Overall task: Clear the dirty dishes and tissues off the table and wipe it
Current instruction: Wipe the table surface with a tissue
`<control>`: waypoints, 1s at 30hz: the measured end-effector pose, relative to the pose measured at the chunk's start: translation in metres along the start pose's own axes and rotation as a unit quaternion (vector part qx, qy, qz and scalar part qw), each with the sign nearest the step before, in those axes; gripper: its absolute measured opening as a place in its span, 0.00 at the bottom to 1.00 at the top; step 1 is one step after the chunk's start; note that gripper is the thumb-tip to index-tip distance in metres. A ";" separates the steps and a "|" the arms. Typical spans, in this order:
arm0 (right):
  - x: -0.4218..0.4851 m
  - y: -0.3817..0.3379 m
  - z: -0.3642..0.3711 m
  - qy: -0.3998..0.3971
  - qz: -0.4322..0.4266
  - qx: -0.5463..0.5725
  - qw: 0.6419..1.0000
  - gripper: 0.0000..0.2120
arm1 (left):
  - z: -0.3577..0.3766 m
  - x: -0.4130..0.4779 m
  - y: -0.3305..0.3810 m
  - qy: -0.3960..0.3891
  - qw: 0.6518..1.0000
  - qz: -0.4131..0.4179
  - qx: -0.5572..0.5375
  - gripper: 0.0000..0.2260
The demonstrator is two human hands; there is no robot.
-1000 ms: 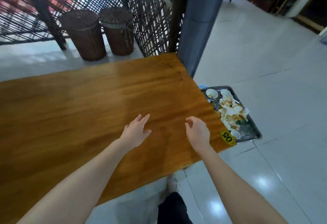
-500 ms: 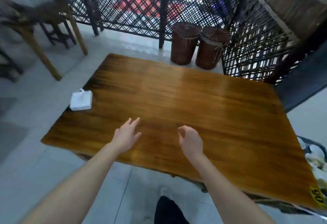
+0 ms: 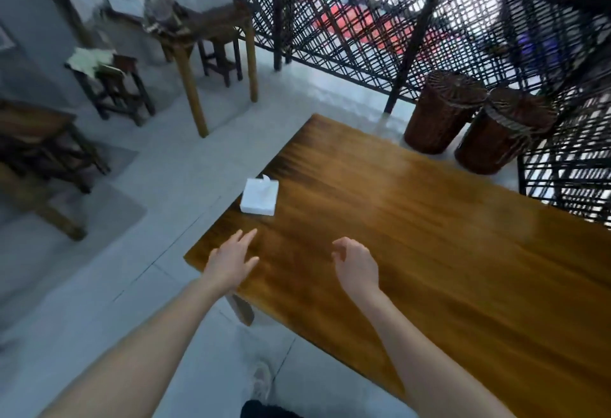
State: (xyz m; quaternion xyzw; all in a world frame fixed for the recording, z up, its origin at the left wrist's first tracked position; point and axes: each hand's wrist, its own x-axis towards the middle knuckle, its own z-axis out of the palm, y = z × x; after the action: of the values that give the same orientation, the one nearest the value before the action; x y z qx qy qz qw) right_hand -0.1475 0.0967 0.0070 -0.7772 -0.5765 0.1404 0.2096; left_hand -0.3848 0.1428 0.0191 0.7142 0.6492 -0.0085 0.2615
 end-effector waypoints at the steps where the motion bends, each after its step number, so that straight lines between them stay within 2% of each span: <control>1: 0.012 -0.014 0.008 -0.009 0.001 0.004 1.000 0.10 | -0.006 0.006 -0.012 -0.001 1.000 -0.004 0.009 0.29; 6: 0.062 -0.074 0.037 -0.049 0.002 0.016 0.999 0.12 | -0.050 0.038 -0.075 0.003 1.000 0.001 0.026 0.28; 9: 0.081 -0.099 0.049 -0.088 -0.007 0.012 0.996 0.13 | -0.071 0.054 -0.109 0.008 0.999 -0.019 0.028 0.28; 13: 0.103 -0.122 0.062 -0.103 -0.008 0.005 0.995 0.14 | -0.082 0.073 -0.141 -0.003 0.999 -0.036 0.025 0.29; 23: 0.159 -0.149 0.101 -0.140 0.038 -0.012 0.989 0.16 | -0.088 0.159 -0.145 -0.057 0.997 0.040 0.013 0.31; 30: 0.176 -0.165 0.125 -0.159 0.144 0.002 0.977 0.19 | -0.081 0.208 -0.138 -0.122 0.988 0.094 0.004 0.32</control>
State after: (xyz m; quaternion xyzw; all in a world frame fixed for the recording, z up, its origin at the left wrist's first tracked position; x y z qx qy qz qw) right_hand -0.2906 0.3258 -0.0172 -0.8194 -0.4841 0.2922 0.0945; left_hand -0.5077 0.3682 -0.0344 0.7669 0.5422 -0.0737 0.3352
